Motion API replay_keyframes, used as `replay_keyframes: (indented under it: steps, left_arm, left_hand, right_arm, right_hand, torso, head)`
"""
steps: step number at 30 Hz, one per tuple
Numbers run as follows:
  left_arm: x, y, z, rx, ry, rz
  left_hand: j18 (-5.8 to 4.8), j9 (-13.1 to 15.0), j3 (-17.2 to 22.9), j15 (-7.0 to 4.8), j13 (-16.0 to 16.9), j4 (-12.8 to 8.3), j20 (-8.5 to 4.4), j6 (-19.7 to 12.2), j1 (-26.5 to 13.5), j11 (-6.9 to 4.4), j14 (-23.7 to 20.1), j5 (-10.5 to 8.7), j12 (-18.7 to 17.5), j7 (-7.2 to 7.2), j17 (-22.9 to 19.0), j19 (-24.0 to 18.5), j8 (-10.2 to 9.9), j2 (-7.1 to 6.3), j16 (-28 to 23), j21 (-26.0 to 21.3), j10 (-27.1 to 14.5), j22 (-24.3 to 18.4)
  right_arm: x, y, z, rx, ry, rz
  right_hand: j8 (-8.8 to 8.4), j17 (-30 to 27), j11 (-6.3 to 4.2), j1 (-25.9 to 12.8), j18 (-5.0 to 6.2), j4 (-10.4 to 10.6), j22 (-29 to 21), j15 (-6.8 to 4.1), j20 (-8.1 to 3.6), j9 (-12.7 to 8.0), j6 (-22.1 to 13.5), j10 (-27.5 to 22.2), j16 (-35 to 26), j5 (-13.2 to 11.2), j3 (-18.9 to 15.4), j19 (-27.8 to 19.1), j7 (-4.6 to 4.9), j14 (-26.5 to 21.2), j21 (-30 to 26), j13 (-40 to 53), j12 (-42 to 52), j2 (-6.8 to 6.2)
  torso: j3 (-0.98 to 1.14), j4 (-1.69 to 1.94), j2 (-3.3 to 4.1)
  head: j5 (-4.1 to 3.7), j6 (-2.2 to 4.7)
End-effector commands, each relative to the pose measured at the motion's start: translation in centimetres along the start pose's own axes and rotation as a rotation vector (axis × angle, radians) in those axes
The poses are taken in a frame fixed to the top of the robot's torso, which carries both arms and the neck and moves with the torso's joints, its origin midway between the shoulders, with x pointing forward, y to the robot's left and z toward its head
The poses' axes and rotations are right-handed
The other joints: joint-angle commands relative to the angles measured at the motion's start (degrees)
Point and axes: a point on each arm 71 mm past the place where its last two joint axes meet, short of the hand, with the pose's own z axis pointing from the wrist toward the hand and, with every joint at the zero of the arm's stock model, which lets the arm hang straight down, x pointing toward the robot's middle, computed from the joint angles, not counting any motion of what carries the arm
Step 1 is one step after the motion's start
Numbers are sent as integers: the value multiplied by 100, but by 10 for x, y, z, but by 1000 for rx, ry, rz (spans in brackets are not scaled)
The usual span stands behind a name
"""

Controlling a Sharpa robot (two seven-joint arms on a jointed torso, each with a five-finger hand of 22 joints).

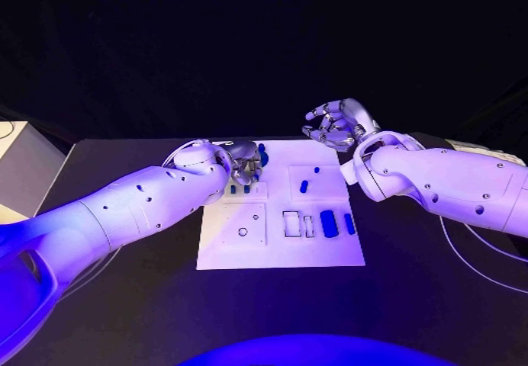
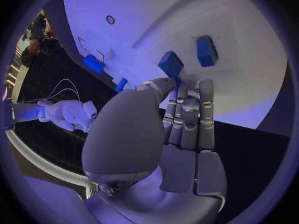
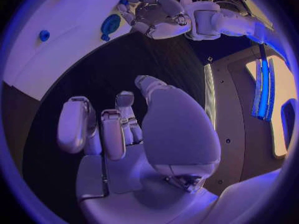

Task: Assemble the parts on the task board

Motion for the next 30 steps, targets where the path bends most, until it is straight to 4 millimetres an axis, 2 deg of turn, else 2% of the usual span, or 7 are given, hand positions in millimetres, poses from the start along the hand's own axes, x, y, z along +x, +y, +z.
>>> replay_keyframes:
  steps: [1,7,15,30]
  left_arm:
    - [7,-2,1,17,32,-4]
    - [6,-1,1,19,12,-5]
    - [3,-1,1,43,-52,-9]
    - [-4,2,-9,62,-96,-52]
  left_hand:
    - [84,-7,17,-5,0,-46,-33,53,-12,-10,57,-12,-41,-7,33,13,-18,44,44,54,54,27]
    - [59,-9,52,-18,1,-96,-41,113,-24,-21,149,-15,-66,-12,136,113,-33,62,100,172,129,178]
    - [-11,23,171,-81,29,-286,-99,387,-43,-82,438,-12,-165,-52,448,416,-49,105,219,493,436,588]
    - [-23,24,263,-80,15,-357,-116,424,-132,-74,502,-13,-368,-34,442,466,-155,98,214,565,527,657]
  right_arm:
    - [2,2,0,-13,12,1]
    - [2,2,0,-13,13,2]
    - [2,2,0,-13,13,1]
    - [0,1,0,-11,10,0]
  right_hand:
    - [34,300,-1,-36,44,-7,5,-38,-28,8,7,0,6,31,33,-7,13,307,2,-5,-32,-43]
    - [37,296,-1,-40,42,-5,10,-39,-29,9,8,9,4,34,37,-3,13,307,6,-7,-30,-38]
    - [37,296,-1,-40,42,-5,10,-39,-29,9,8,9,4,34,37,-3,13,307,6,-7,-30,-38]
    - [37,296,-1,-40,42,-5,10,-39,-29,9,8,9,4,34,37,-3,13,307,6,-7,-30,-38]
  torso:
    - [1,1,7]
    - [-2,-1,-1]
    - [1,1,-10]
    - [-6,17,-21]
  head:
    - [2,-5]
    - [-6,-5]
    - [-3,7]
    - [-15,74]
